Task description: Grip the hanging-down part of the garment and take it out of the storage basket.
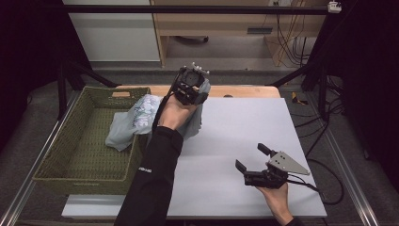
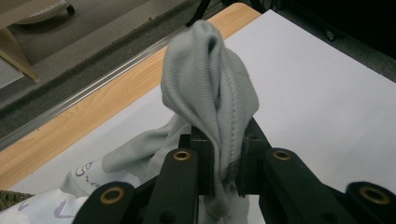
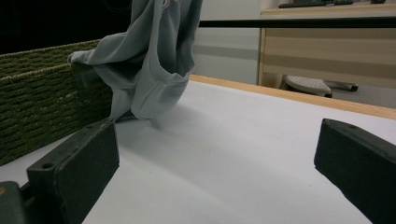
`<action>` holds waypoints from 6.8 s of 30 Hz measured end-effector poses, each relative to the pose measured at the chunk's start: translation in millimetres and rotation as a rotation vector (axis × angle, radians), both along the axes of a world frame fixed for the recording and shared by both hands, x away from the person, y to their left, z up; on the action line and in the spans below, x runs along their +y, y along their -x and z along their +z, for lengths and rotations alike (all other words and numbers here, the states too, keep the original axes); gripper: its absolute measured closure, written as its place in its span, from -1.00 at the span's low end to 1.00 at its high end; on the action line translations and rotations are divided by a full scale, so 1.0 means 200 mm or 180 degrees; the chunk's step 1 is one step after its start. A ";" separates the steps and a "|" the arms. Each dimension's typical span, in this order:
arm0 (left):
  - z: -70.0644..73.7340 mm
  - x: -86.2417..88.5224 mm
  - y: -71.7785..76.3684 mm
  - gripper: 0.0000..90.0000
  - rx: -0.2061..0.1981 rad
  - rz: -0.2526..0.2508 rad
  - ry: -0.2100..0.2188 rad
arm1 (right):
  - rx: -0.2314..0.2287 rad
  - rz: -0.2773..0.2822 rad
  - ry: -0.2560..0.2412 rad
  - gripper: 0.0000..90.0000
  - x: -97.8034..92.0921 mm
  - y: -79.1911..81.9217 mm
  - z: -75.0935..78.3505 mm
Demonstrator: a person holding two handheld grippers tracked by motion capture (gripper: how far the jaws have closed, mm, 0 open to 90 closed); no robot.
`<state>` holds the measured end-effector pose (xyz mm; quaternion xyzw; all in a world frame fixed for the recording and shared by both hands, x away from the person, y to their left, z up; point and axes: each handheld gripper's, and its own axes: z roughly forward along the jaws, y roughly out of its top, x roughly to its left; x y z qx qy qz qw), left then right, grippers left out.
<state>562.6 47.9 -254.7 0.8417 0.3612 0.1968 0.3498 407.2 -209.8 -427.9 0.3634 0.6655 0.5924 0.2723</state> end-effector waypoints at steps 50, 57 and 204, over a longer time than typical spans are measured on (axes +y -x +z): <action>0.03 0.02 0.00 0.76 0.0016 -0.0010 -0.0016 | -0.0027 0.0279 -0.0063 -0.99 0.37 -0.28 0.13; 0.04 0.03 0.01 0.76 0.0006 -0.0010 -0.0004 | -0.0025 0.0281 0.0057 -0.99 0.43 -0.33 0.11; -0.01 -0.14 0.07 0.77 0.0007 -0.0313 -0.0154 | -0.0125 0.0043 -0.0064 -0.98 -0.07 -0.17 0.24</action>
